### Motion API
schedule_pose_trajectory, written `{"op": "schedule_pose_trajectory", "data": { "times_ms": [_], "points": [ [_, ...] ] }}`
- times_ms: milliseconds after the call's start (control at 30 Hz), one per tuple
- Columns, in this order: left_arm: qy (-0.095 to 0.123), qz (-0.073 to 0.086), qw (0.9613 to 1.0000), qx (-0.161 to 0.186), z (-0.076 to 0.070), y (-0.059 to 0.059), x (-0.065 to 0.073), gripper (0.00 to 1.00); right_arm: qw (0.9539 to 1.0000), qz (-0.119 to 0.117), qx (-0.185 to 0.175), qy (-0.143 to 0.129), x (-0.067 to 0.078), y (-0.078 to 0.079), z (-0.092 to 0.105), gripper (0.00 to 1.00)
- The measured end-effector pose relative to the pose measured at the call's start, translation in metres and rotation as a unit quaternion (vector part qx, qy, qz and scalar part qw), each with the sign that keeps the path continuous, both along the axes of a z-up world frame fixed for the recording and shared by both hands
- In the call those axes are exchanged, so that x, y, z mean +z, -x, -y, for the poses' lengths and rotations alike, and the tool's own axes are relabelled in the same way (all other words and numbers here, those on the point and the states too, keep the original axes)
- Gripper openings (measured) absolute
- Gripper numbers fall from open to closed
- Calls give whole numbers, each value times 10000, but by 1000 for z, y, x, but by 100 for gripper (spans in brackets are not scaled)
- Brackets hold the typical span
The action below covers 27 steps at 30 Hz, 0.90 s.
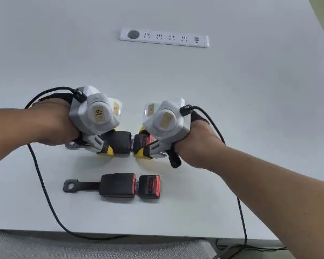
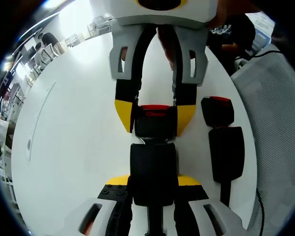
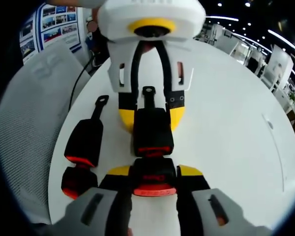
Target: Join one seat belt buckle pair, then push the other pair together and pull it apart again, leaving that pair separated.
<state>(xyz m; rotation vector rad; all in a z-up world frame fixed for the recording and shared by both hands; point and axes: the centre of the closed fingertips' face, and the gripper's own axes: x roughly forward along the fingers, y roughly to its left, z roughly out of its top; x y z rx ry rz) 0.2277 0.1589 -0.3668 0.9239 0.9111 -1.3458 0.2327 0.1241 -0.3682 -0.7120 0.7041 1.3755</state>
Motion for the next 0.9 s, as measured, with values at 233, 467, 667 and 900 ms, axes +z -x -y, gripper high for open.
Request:
{"op": "schedule_pose_trajectory", "data": {
  "times_ms": [233,467,667,900],
  "points": [
    [-16,-3,10000,-8,0,-1,0,32,10000,22,60,71,-1,0,2,33],
    [-8,-9,10000,4,0,-1,0,32,9998,60,92,160,-1,1,12,33],
    [-96,-15,9999,-96,1,-1,-1,32,9999,-18,-86,-58,0,3,22,34],
    [-113,-29,9999,-92,1,-1,-1,33,9999,22,-140,51,-2,6,46,34]
  ]
}}
